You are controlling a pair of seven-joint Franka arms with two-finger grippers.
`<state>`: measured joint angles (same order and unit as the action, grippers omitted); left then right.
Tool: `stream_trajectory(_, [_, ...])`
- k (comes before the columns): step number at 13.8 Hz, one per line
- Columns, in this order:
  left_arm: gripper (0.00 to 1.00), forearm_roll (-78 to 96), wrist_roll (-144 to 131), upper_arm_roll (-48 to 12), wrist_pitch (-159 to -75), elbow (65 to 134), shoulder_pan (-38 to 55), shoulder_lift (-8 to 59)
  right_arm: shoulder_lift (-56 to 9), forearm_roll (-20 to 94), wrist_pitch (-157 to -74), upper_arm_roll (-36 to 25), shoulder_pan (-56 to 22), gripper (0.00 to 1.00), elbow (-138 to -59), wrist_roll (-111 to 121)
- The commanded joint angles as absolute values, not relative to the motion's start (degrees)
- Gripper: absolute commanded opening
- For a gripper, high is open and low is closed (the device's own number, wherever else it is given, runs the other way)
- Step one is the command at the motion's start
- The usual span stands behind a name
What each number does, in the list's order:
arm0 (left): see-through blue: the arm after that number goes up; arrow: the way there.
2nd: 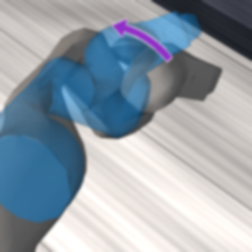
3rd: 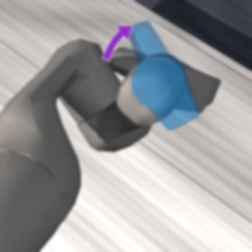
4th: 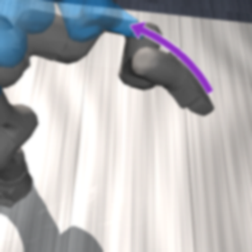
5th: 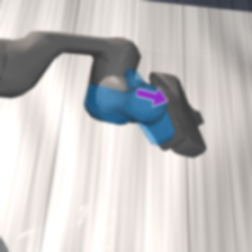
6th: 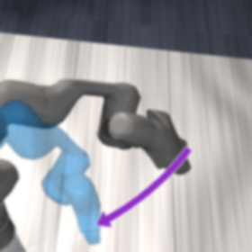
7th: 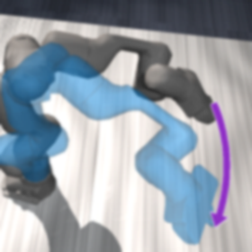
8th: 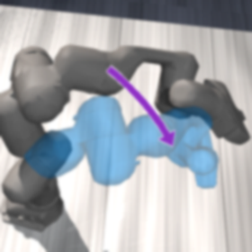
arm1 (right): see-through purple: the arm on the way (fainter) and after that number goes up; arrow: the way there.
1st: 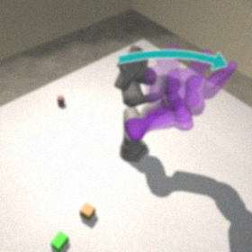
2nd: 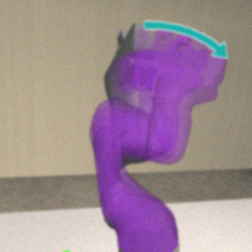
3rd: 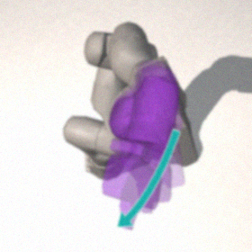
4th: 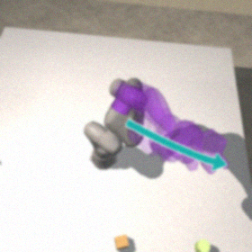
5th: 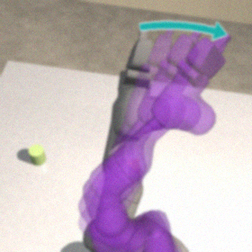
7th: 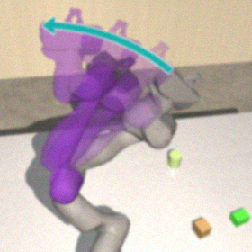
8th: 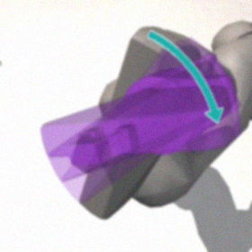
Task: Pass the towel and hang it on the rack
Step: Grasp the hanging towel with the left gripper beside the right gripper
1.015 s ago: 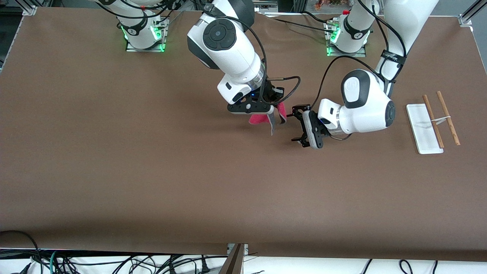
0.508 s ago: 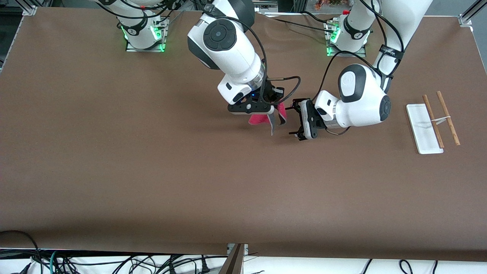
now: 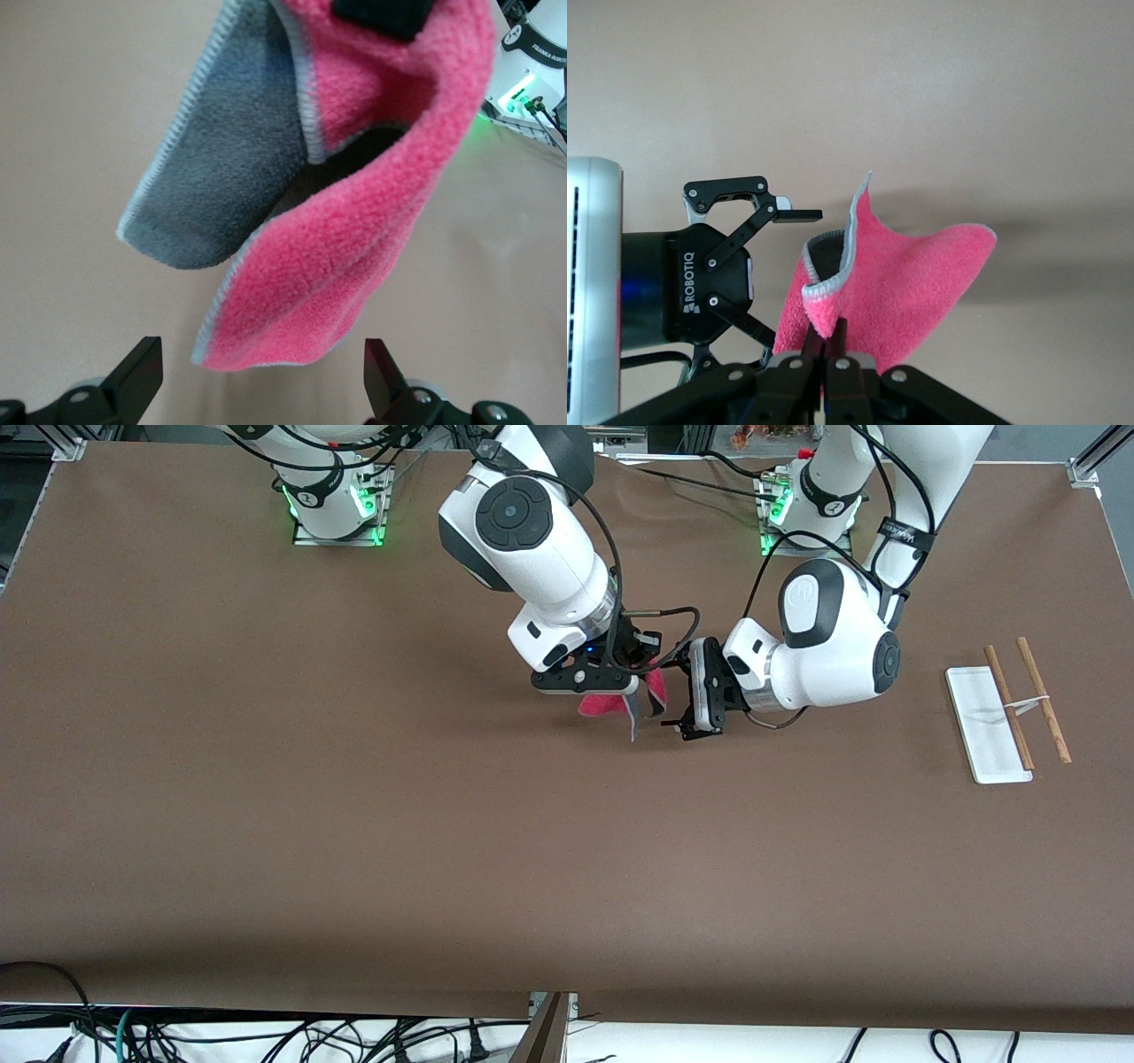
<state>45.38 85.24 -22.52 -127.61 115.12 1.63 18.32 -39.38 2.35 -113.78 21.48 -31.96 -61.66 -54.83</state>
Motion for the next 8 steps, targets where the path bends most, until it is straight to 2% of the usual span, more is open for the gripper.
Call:
stream_trajectory(1, [1.0, 45.9, 87.5, -23.8, -127.9, 116.5, 1.5, 16.6, -39.4, 2.7, -114.1, 21.6, -32.0, 0.0, -61.3, -53.9])
stream_trajectory(5, [0.98, 45.9, 87.6, -24.3, -128.4, 116.8, 2.5, 16.8, -39.4, 2.7, -114.1, 21.6, -32.0, 0.0, -61.3, -53.9])
stream_trajectory(6, [0.82, 45.8, 87.8, -24.3, -128.2, 116.9, 2.7, 16.7, -39.4, 2.7, -114.1, 21.6, -32.0, 0.0, -61.3, -53.9])
stream_trajectory(7, [0.49, 45.8, 88.2, -24.3, -128.1, 116.9, 2.8, 16.8, -39.5, 2.7, -114.1, 21.6, -32.0, 0.0, -61.3, -53.9])
stream_trajectory(8, [0.08, 45.8, 88.5, -24.3, -128.1, 116.8, 2.8, 17.0, -39.5, 2.7, -114.1, 21.6, -32.0, 0.0, -61.3, -53.9])
